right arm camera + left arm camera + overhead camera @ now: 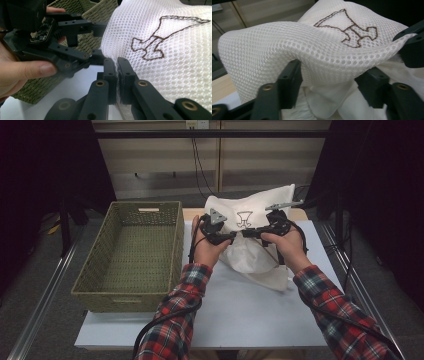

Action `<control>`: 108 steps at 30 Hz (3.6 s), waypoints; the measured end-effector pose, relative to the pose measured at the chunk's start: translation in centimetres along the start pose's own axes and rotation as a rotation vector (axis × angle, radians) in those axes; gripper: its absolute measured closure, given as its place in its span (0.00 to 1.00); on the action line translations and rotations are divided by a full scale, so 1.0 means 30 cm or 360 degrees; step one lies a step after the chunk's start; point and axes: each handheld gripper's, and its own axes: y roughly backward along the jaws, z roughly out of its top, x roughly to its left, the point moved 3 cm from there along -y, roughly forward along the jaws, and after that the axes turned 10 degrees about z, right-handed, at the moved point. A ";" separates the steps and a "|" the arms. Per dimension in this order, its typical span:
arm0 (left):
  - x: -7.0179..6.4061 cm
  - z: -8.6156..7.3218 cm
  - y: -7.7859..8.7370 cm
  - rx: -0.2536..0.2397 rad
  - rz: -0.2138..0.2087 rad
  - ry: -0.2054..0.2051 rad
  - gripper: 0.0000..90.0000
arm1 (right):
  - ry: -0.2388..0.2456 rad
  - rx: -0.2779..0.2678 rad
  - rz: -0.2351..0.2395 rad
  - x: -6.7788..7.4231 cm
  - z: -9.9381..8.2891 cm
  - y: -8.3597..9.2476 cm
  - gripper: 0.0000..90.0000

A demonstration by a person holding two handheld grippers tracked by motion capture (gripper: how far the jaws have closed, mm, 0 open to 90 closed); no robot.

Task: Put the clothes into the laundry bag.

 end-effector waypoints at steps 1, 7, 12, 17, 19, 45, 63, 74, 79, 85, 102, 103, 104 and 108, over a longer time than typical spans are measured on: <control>-0.002 0.005 -0.002 -0.0001 -0.0008 -0.0019 0.61 | -0.0002 -0.0003 0.0002 -0.002 -0.002 -0.001 0.96; -0.005 0.027 -0.006 0.0058 -0.0085 -0.0007 0.94 | -0.0025 -0.0026 0.0030 -0.011 -0.010 0.001 0.95; -0.009 0.024 0.012 0.0148 -0.0100 0.0042 0.96 | 0.0008 -0.0027 0.0026 -0.003 -0.017 0.010 0.89; -0.006 0.021 0.019 0.0199 -0.0087 0.0074 0.96 | 0.0039 -0.0084 -0.0006 0.023 -0.029 0.038 0.80; -0.009 0.018 0.015 0.0208 -0.0076 0.0102 0.96 | 0.0050 -0.0104 -0.0019 0.033 -0.033 0.054 0.73; -0.042 0.004 0.038 0.0406 -0.0263 0.0360 0.98 | 0.0392 -0.0001 -0.0460 -0.079 -0.285 -0.133 1.00; -0.156 0.047 0.076 0.0401 -0.0619 0.0405 0.99 | 0.0307 -0.0402 -0.0702 -0.127 -0.217 -0.017 1.00; -0.195 0.069 0.077 0.0450 -0.0709 0.0385 0.99 | 0.0251 -0.0517 -0.0759 -0.169 -0.225 -0.054 1.00; -0.182 0.060 0.065 0.0441 -0.0757 0.0432 0.99 | 0.0243 -0.0575 -0.0798 -0.199 -0.195 -0.105 1.00; -0.157 0.055 0.070 0.0463 -0.0772 0.0464 0.99 | 0.0262 -0.0571 -0.0762 -0.235 -0.159 -0.156 1.00; -0.144 -0.033 -0.008 0.0550 -0.0484 0.0449 0.98 | 0.0191 -0.0374 -0.0538 -0.175 -0.213 -0.040 0.95; -0.147 -0.037 -0.014 0.0557 -0.0480 0.0437 0.98 | 0.0193 -0.0363 -0.0545 -0.167 -0.222 -0.026 0.95; -0.151 -0.042 -0.021 0.0561 -0.0481 0.0442 0.98 | 0.0199 -0.0360 -0.0545 -0.165 -0.227 -0.018 0.95; -0.163 -0.056 -0.044 0.0564 -0.0471 0.0448 0.98 | 0.0178 -0.0341 -0.0522 -0.151 -0.252 0.022 0.94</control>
